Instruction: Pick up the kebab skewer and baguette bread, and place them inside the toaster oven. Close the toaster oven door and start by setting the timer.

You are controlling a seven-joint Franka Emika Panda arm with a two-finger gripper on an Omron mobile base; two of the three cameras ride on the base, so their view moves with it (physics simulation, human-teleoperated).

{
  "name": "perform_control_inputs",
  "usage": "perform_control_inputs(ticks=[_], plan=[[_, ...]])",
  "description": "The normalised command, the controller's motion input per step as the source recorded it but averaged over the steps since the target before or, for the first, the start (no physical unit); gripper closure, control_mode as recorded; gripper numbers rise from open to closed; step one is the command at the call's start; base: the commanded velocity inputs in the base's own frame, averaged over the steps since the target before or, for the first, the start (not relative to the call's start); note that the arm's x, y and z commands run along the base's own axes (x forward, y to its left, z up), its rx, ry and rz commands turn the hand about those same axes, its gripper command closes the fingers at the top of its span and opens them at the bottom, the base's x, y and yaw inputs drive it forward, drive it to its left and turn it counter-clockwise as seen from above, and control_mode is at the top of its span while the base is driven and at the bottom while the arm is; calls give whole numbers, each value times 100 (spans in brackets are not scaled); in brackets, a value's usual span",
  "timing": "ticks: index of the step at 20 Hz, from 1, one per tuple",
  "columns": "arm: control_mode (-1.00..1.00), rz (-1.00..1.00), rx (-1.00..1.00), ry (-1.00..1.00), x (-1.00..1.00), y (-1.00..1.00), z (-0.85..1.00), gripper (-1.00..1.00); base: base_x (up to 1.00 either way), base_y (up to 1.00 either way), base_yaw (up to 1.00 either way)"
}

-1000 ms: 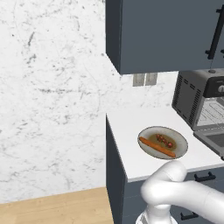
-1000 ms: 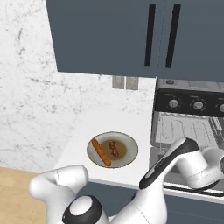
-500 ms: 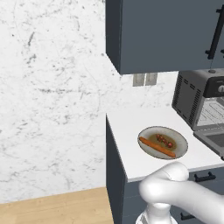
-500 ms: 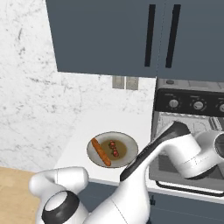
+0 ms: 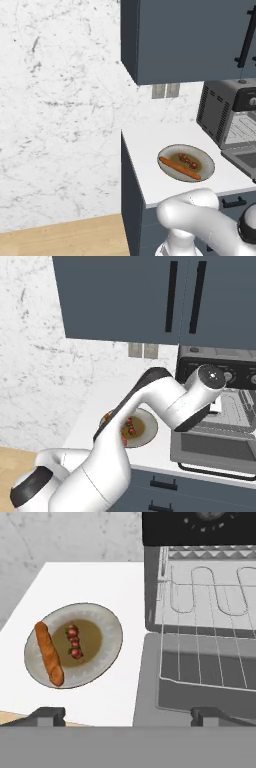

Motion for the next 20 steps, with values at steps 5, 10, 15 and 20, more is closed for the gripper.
perform_control_inputs(ticks=[5,10,15,20], plan=[[-100,6,-8,14,-22,100,-10,-100,0,0,0],[-100,5,-10,13,-5,100,-25,-100,0,0,0],[-100,7,-2,9,34,81,-32,-100,0,0,0],[-100,10,0,14,63,56,-37,-100,0,0,0]])
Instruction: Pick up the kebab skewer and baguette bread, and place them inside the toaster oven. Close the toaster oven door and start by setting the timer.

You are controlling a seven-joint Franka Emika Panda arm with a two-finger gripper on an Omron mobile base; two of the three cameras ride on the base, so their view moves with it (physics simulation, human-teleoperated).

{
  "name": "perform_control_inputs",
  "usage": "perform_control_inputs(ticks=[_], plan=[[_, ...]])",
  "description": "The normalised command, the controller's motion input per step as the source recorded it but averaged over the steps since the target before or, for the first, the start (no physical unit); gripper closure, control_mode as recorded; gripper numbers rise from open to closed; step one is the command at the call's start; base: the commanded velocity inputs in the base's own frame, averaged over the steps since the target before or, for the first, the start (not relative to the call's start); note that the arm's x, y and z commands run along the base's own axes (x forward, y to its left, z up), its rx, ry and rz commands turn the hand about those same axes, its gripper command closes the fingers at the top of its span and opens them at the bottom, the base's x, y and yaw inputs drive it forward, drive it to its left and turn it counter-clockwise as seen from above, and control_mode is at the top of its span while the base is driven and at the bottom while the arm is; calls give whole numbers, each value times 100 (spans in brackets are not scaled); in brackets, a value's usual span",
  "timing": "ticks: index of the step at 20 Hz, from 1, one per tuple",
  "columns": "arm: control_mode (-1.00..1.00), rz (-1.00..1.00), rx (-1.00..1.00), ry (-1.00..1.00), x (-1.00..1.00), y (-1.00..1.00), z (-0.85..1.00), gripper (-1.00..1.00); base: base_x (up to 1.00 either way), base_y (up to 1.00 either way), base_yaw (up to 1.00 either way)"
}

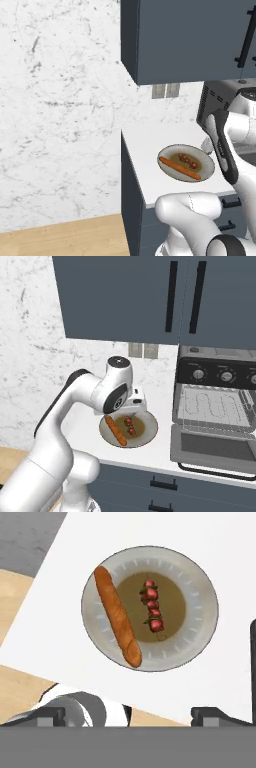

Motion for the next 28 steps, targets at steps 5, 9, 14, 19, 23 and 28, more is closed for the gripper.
perform_control_inputs(ticks=[5,9,14,19,23,28], plan=[[-100,13,0,13,59,54,-55,-100,0,0,0],[-100,17,0,10,42,48,-67,-100,0,0,0],[-100,17,0,5,37,33,-71,-100,0,0,0],[-100,13,0,0,38,0,-70,-100,0,0,0],[-100,6,0,0,31,0,-50,-100,0,0,0],[-100,3,0,0,27,-1,-35,-100,0,0,0]])
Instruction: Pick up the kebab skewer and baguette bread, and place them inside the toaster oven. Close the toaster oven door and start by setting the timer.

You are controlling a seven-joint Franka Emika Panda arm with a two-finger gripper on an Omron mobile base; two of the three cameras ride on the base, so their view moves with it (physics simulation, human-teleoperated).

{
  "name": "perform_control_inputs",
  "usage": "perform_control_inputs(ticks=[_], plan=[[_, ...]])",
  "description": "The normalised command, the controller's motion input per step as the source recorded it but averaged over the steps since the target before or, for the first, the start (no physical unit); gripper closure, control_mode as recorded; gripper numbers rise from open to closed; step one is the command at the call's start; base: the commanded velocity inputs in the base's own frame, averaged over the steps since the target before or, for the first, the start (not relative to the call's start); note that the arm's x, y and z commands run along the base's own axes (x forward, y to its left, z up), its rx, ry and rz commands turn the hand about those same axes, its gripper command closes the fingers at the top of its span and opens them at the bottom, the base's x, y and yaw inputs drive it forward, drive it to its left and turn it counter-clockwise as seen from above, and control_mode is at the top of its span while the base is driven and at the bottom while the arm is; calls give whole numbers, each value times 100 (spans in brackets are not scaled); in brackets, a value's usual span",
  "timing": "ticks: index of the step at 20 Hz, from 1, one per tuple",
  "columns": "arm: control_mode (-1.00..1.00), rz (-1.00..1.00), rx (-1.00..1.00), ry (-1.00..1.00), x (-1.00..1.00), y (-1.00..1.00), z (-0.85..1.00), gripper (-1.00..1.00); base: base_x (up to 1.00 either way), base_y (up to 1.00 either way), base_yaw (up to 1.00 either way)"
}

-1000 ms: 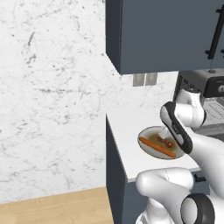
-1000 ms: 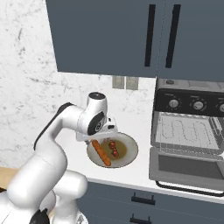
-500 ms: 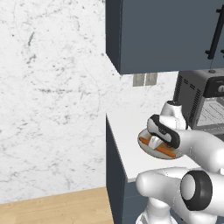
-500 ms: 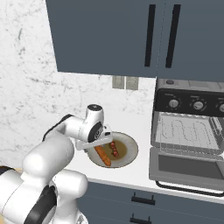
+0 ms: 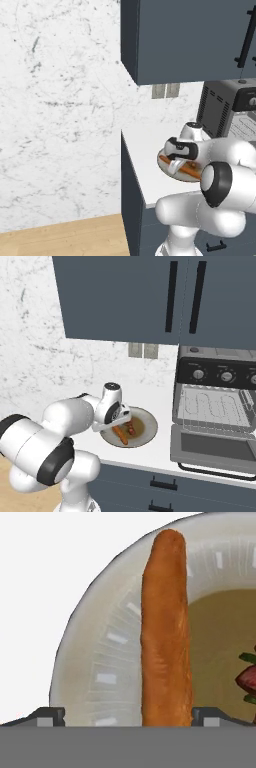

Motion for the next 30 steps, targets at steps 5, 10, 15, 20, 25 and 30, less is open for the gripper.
perform_control_inputs(ticks=[5,10,15,20,25,30], plan=[[-100,1,2,0,8,-6,-29,-100,0,0,0],[-100,1,0,0,1,0,-25,-100,0,0,0],[-100,0,0,0,0,0,-7,-100,0,0,0],[-100,0,0,0,0,0,0,100,0,0,0],[-100,0,0,0,0,0,0,100,0,0,0],[-100,0,0,0,0,0,0,100,0,0,0]])
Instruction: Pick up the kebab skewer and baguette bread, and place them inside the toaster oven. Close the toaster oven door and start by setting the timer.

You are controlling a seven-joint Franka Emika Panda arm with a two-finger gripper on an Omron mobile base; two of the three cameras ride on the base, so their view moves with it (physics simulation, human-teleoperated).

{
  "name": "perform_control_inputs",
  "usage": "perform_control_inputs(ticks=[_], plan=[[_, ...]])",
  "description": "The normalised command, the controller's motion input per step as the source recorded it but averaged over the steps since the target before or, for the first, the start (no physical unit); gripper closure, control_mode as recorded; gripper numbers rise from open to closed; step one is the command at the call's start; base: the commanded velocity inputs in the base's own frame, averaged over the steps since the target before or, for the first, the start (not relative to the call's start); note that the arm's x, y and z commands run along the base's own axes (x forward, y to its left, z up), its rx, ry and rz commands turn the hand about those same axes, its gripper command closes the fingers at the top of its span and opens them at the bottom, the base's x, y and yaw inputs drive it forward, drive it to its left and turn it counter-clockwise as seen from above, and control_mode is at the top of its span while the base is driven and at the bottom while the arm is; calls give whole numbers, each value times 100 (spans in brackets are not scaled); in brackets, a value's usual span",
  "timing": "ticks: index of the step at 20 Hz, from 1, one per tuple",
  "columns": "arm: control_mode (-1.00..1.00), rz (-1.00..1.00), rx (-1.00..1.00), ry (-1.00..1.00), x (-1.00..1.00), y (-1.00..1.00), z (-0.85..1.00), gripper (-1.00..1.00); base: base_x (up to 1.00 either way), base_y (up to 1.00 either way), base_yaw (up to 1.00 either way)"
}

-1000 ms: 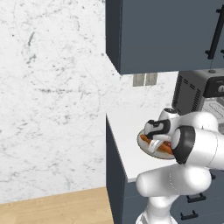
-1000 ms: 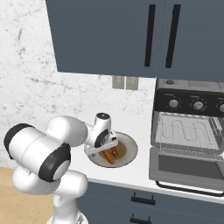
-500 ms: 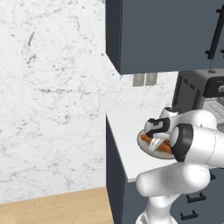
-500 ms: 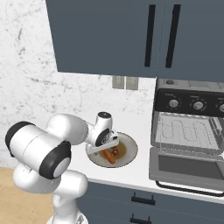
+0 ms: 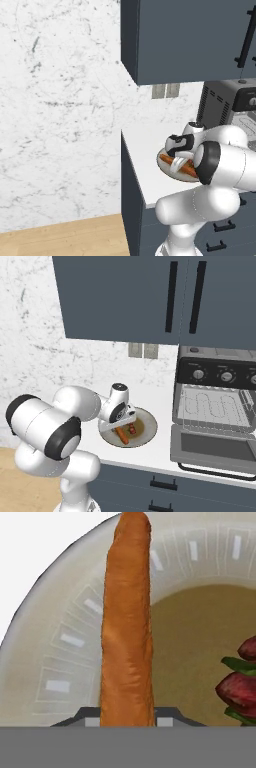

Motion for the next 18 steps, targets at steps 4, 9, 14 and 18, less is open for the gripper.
perform_control_inputs(ticks=[4,9,14,18], plan=[[-100,4,-1,-1,-5,-4,27,100,0,0,0],[-100,25,0,-2,-38,-9,93,100,0,0,0],[-100,24,4,0,-35,-20,93,100,0,0,0],[-100,22,0,0,-49,-67,55,100,0,0,0]])
